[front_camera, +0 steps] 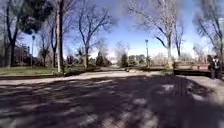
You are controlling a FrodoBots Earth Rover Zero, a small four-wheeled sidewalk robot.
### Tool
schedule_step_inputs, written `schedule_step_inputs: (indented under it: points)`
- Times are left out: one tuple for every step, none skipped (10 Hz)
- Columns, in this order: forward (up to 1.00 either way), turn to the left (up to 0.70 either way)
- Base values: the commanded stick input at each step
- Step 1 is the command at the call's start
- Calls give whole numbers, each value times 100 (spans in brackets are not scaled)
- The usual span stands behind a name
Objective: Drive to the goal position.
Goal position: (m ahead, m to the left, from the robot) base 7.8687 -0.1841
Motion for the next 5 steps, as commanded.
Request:
schedule_step_inputs:
  points:
    - [100, 0]
    - [100, 0]
    - [100, 0]
    - [100, 0]
    - [100, 0]
